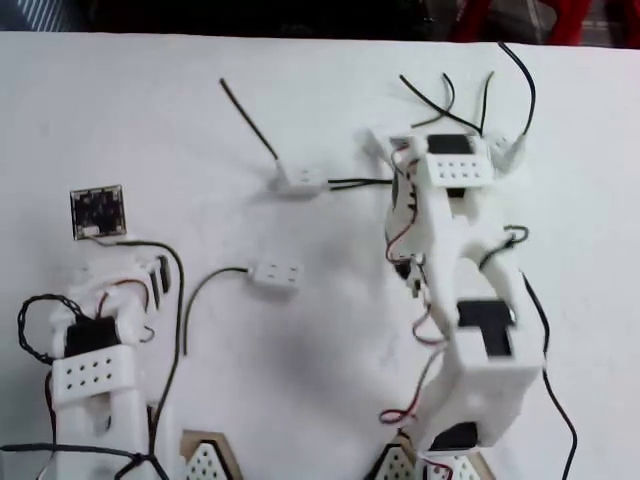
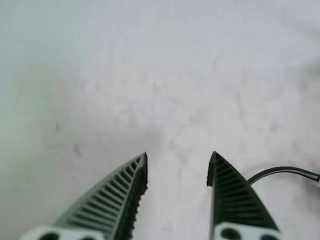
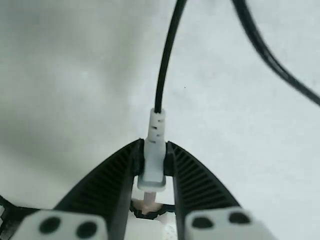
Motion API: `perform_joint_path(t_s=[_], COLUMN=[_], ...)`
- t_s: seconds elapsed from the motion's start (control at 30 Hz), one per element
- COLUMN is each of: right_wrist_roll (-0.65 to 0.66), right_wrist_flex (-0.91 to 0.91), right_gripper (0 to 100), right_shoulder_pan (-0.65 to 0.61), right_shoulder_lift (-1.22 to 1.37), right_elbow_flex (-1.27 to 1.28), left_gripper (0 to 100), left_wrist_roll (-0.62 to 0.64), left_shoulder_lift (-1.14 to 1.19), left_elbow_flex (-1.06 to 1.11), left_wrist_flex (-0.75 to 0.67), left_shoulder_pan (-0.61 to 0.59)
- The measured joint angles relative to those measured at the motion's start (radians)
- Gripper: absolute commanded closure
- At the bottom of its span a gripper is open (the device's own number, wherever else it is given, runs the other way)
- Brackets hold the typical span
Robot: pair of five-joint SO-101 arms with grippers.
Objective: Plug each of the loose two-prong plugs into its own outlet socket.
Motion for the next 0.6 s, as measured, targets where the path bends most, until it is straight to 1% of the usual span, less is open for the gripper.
perform_joint_path(t_s=[0.13,0.3,0.47,0.6], right_wrist_roll=[0.003,0.003,0.003,0.003], right_wrist_flex=[0.003,0.006,-0.055,-0.115], right_gripper=[98.1,98.1,98.1,98.1], right_shoulder_pan=[0.005,0.002,0.002,0.003], right_shoulder_lift=[-0.195,-0.428,-0.621,-0.709], right_elbow_flex=[0.051,0.054,0.054,0.054], left_gripper=[79,79,79,79], left_wrist_roll=[0.000,0.000,0.000,0.000], left_shoulder_lift=[0.000,0.000,0.000,0.000], left_elbow_flex=[0.000,0.000,0.000,0.000], left_wrist_flex=[0.000,0.000,0.000,0.000], left_shoulder_pan=[0.000,0.000,0.000,0.000])
